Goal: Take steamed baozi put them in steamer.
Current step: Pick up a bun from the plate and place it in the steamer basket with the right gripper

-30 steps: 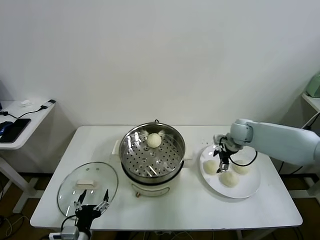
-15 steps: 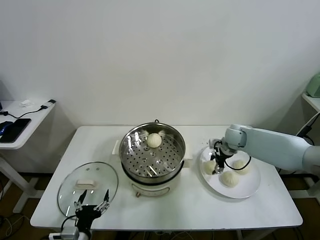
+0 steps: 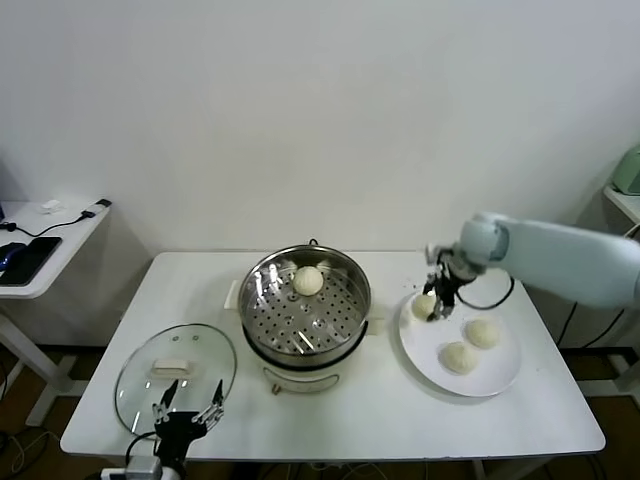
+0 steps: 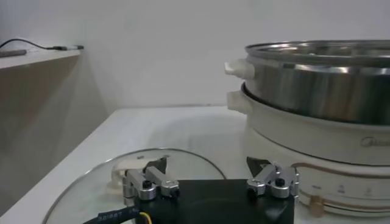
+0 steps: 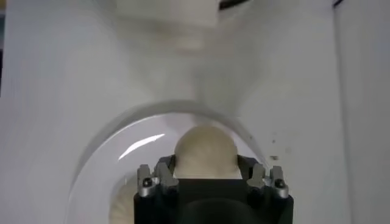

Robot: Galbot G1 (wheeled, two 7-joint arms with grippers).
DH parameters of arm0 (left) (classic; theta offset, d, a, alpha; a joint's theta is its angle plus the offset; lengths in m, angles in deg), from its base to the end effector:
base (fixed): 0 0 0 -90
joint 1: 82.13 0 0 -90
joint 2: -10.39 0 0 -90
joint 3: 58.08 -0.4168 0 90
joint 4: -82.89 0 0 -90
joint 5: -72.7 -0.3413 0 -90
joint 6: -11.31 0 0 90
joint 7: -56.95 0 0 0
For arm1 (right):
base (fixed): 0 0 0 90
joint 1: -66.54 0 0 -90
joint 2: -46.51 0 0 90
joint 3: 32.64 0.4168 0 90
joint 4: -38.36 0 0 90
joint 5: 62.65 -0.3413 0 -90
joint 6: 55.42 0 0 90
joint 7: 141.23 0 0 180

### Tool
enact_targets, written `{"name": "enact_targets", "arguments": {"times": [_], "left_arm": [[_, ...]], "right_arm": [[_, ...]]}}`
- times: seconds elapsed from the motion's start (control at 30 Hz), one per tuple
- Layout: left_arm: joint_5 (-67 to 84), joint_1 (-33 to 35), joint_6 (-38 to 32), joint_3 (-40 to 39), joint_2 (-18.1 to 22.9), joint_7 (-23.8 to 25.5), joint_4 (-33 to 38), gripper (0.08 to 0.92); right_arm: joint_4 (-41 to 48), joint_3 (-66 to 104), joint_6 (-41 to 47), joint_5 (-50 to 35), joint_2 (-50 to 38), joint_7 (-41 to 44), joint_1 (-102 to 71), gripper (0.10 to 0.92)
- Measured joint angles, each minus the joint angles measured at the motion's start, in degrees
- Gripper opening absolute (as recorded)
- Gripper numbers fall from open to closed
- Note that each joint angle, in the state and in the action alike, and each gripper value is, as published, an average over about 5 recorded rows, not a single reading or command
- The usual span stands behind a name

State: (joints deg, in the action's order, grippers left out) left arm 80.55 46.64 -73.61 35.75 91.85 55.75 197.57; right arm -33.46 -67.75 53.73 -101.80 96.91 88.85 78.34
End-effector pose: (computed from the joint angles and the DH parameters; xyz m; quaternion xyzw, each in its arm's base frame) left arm 0.0733 0.0612 -0.4028 0.0083 -0.9863 -0.0147 0.1640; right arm 0.5983 -0.1292 -0.0655 0.4855 -0.5962 0.4935 0.4067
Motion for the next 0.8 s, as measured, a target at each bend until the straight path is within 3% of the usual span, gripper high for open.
{"name": "enact_targets", "arguments": {"times": [0.43,0.8], "left_arm": [[-0.59,0.53,-0.15,-1.59,-0.23,0.01,1.58,0.823],[-0.73,0.66,-0.17,-2.73,0.16,0.01,2.31,0.823]], "right_arm": [[-9.85,-0.52,7.78,-19.57,13.31,-4.68,15.09,0.679],[-8.73,1.29,13.9,-24.11,25.75,-10.42,10.59,0.679]]}}
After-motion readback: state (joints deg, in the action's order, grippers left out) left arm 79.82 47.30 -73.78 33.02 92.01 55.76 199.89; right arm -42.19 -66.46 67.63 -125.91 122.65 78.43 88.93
